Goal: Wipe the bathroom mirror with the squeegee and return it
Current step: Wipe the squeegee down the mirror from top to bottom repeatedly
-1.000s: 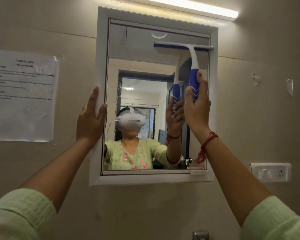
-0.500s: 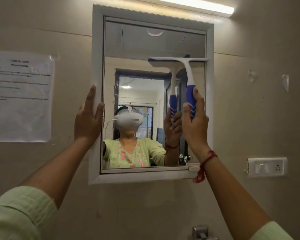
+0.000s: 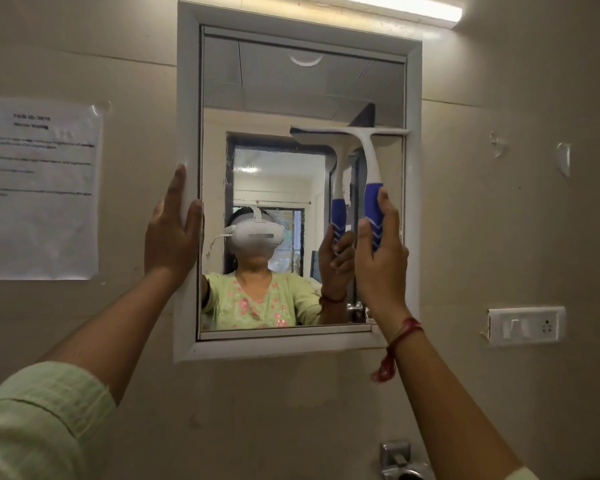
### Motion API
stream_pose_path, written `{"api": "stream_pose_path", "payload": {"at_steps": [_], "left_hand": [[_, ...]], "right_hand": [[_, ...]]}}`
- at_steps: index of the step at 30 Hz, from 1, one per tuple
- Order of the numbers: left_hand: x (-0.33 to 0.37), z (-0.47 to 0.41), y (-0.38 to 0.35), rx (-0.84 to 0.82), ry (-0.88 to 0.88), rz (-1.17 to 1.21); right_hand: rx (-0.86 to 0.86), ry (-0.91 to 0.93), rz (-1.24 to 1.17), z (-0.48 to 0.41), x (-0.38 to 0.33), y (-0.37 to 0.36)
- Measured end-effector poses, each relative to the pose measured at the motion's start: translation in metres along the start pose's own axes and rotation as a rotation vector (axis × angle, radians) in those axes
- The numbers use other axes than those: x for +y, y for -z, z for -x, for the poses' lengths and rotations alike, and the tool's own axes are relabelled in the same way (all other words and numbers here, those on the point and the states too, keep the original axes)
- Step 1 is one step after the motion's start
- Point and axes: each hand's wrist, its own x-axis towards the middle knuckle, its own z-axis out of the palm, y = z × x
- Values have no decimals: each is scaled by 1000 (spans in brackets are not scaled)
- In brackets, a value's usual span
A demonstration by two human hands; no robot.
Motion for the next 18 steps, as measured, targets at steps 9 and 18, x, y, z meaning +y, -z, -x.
{"api": "stream_pose_path", "payload": {"at_steps": [9, 18], "left_hand": [[1, -1, 1, 6, 1, 5], [4, 1, 2, 1, 15, 13]], "right_hand": [[-82, 2, 41, 61, 29, 15], [-65, -39, -16, 37, 21, 8]]}}
